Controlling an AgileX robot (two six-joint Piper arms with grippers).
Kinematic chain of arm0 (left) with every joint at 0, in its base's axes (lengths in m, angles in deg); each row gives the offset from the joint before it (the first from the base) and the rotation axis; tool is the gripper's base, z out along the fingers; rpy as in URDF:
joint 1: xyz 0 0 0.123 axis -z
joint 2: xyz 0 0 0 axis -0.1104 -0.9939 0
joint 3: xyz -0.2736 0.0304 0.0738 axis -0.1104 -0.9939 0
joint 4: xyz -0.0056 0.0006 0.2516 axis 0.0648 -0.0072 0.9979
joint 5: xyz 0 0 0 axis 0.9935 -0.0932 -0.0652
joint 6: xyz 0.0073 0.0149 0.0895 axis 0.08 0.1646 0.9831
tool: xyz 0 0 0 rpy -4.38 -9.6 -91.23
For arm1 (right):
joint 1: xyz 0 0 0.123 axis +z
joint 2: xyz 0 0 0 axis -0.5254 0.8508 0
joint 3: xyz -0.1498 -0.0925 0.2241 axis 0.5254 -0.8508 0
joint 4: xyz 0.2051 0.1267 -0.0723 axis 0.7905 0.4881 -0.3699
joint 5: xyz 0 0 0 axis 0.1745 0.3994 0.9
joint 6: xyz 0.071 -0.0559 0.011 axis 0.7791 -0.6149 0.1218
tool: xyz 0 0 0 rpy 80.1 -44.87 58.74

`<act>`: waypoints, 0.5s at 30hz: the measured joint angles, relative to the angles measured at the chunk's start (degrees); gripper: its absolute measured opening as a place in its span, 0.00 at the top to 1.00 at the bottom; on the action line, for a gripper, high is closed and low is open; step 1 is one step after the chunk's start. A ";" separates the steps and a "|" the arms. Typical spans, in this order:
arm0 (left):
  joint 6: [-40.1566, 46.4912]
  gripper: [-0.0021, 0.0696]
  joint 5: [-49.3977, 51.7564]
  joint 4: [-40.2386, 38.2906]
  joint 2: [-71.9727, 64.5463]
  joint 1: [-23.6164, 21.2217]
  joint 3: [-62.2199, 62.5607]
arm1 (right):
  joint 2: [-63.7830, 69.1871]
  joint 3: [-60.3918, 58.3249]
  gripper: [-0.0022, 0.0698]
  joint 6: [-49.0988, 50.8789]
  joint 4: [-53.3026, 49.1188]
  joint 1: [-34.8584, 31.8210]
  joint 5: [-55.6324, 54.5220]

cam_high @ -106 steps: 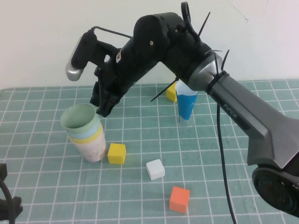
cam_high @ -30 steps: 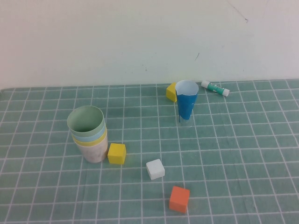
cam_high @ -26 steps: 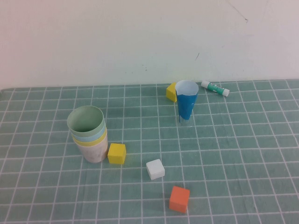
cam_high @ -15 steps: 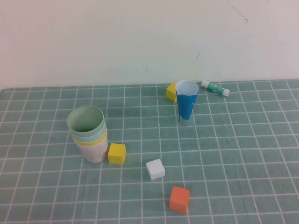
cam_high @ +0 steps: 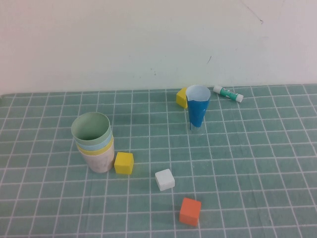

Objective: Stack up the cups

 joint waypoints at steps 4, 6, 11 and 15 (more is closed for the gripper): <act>0.00 0.97 -0.35 0.45 0.02 -0.13 0.00 | 0.00 0.00 0.97 0.00 0.00 0.00 0.00; 0.00 0.97 -0.35 0.53 0.02 -0.13 0.00 | 0.00 0.00 0.97 0.00 0.00 0.00 0.00; 0.00 0.97 -0.46 1.02 0.02 0.24 0.00 | 0.00 0.00 0.97 0.00 0.00 0.00 0.00; 0.00 0.97 -0.46 1.50 0.02 2.11 0.00 | 0.00 0.00 0.97 0.00 0.00 0.00 0.00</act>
